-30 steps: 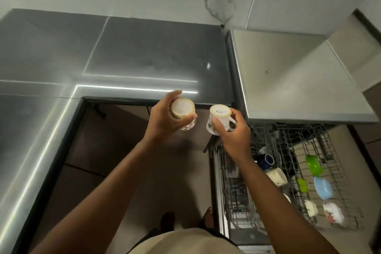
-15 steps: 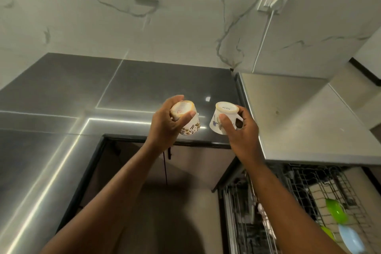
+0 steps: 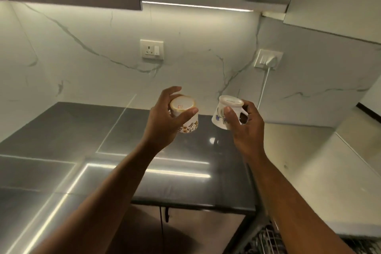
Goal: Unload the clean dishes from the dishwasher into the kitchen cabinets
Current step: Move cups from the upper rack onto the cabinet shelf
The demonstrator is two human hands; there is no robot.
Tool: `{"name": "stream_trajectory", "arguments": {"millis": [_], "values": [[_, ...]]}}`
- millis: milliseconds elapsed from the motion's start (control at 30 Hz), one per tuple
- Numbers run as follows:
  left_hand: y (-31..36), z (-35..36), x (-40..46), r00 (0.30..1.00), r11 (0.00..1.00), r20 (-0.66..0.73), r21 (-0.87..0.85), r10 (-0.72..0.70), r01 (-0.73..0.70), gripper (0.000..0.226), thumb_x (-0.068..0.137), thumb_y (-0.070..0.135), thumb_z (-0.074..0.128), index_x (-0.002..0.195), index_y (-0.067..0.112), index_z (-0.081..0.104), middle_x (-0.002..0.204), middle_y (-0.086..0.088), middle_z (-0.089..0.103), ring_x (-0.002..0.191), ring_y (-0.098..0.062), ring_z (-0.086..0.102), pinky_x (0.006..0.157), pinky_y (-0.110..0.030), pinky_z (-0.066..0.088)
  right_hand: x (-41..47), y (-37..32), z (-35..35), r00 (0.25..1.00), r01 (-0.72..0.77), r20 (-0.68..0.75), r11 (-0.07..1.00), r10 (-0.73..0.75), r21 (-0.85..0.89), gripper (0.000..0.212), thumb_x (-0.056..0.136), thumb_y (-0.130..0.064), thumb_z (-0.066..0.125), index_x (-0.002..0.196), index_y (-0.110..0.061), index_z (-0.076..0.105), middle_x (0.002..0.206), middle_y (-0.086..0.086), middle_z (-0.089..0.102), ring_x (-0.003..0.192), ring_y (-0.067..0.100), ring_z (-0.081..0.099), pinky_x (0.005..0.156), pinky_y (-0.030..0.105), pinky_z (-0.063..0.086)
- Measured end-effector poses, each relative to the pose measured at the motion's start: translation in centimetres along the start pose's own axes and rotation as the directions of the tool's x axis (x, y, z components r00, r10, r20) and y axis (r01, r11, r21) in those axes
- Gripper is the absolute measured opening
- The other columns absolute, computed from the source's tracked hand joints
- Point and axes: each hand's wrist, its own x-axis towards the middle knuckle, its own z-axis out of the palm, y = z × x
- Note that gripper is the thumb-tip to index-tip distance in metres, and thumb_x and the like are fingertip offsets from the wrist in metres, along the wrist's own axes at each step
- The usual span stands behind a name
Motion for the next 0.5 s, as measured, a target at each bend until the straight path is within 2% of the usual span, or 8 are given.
{"name": "stream_trajectory", "arguments": {"millis": [133,233,300,400,500], "values": [[1.5,-0.4,3.3,0.997,0.996,-0.014,0.047,0.077,-0.076,0.076,0.071,0.056,0.076,0.133,0.023,0.047,0.117,0.002,0.067,0.101,-0.009,0.066,0.085,-0.034,0.058,3.4,-0.3,0.4,0.999,0.048,0.013,0.999,-0.049,0.015,0.04,0.086,-0.039,0.067,0.118,-0.018,0.06,0.109,-0.017,0.066,0.102,0.003,0.065,0.079,0.019,0.054],[2.7,-0.4,5.8,0.993,0.992,-0.032,0.045,0.115,-0.114,0.08,0.07,0.058,0.077,0.134,0.022,0.045,0.12,0.0,0.066,0.105,-0.015,0.065,0.088,-0.038,0.057,6.3,-0.8,0.4,0.995,0.096,0.013,0.995,-0.096,0.0,0.037,0.086,-0.042,0.067,0.117,-0.022,0.06,0.109,-0.018,0.067,0.101,0.006,0.066,0.081,0.025,0.056],[3.9,-0.5,8.0,0.989,0.988,-0.032,0.049,0.146,-0.144,0.08,0.07,0.053,0.073,0.136,0.02,0.044,0.119,-0.001,0.064,0.106,-0.018,0.064,0.089,-0.041,0.057,8.7,-1.5,0.3,0.988,0.154,0.004,0.988,-0.154,-0.005,0.04,0.087,-0.045,0.067,0.117,-0.019,0.061,0.11,-0.01,0.069,0.1,0.012,0.068,0.08,0.03,0.058],[5.7,-0.7,10.6,0.984,0.984,-0.026,0.026,0.179,-0.178,0.081,0.068,0.051,0.074,0.136,0.021,0.043,0.116,0.002,0.064,0.105,-0.015,0.064,0.089,-0.041,0.058,11.4,-2.8,0.3,0.975,0.222,-0.011,0.975,-0.222,0.009,0.05,0.086,-0.047,0.064,0.12,-0.011,0.061,0.111,-0.003,0.069,0.101,0.013,0.068,0.079,0.022,0.056],[7.2,-0.9,13.5,0.979,0.979,-0.034,-0.013,0.203,-0.203,0.085,0.067,0.052,0.079,0.136,0.019,0.043,0.117,0.001,0.065,0.105,-0.012,0.064,0.09,-0.038,0.057,13.9,-4.2,0.7,0.966,0.257,-0.021,0.966,-0.256,0.026,0.049,0.085,-0.045,0.062,0.12,-0.011,0.058,0.111,-0.003,0.067,0.102,0.008,0.067,0.079,0.016,0.054]]}}
